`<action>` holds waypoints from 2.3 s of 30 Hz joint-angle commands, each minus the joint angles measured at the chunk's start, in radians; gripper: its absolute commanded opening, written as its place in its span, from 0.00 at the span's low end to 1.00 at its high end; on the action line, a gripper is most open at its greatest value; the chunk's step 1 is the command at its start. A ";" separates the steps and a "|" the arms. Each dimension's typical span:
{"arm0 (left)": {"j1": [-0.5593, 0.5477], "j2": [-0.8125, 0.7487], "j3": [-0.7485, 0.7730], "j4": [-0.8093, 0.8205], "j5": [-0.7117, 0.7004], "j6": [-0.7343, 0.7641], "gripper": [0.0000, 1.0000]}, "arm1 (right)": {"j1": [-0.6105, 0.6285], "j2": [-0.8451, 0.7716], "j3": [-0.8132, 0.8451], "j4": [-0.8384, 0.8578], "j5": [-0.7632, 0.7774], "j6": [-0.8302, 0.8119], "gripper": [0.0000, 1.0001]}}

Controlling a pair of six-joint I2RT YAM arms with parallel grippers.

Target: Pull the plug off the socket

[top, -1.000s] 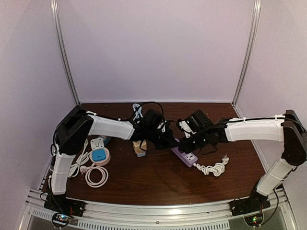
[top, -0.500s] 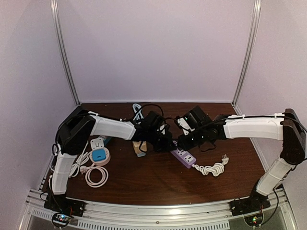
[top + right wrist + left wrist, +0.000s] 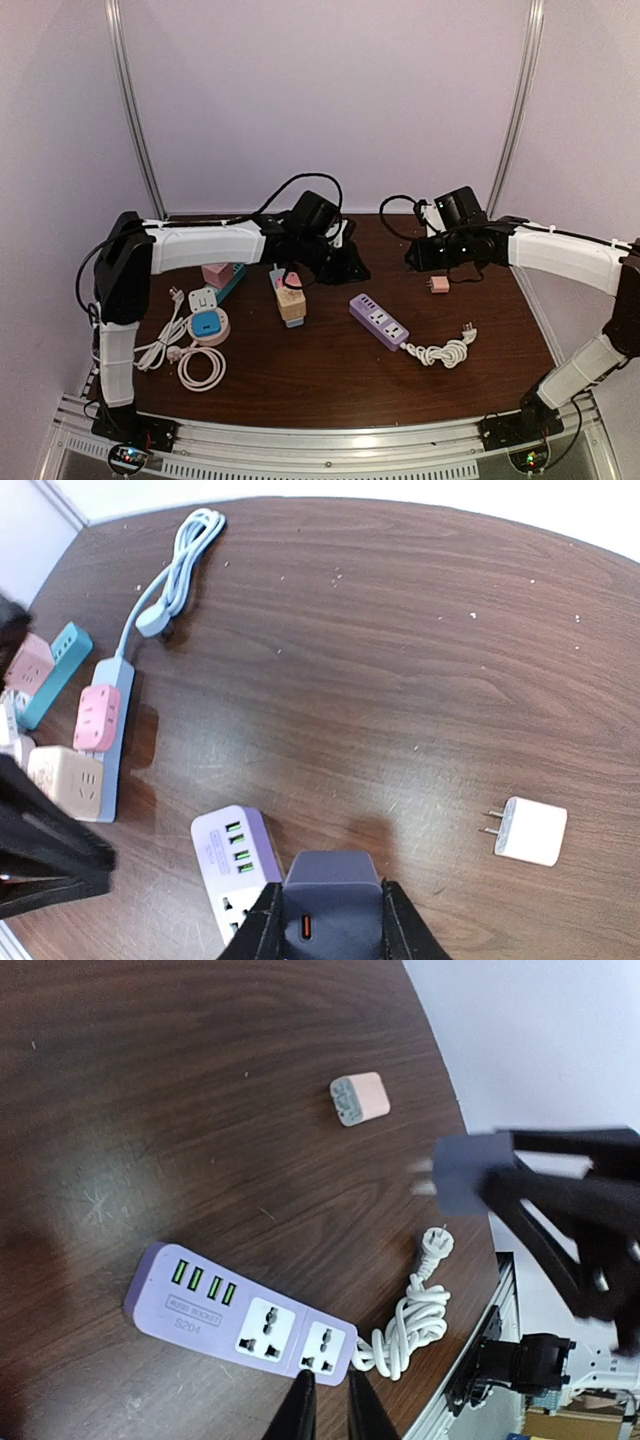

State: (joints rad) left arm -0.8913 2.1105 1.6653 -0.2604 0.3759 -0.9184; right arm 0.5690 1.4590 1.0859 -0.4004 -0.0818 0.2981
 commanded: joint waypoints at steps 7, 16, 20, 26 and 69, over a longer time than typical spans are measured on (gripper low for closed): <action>0.036 -0.396 -0.085 -0.221 -0.238 0.230 0.30 | -0.270 0.088 -0.036 0.254 -0.320 0.085 0.10; 0.079 -0.564 -0.205 -0.273 -0.314 0.260 0.39 | -0.437 0.288 -0.029 0.465 -0.564 0.164 0.10; 0.087 -0.572 -0.221 -0.283 -0.311 0.257 0.41 | -0.500 0.373 -0.007 0.521 -0.644 0.200 0.10; 0.090 -0.567 -0.230 -0.284 -0.304 0.245 0.42 | -0.548 0.481 0.052 0.541 -0.719 0.213 0.13; 0.096 -0.555 -0.336 -0.285 -0.332 0.210 0.45 | -0.544 0.263 0.037 0.198 -0.353 0.053 0.82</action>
State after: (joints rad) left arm -0.8043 1.5661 1.3640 -0.5552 0.0742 -0.6910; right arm -0.0505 1.8011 1.1366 -0.1268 -0.5598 0.3904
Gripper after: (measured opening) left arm 0.450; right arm 0.775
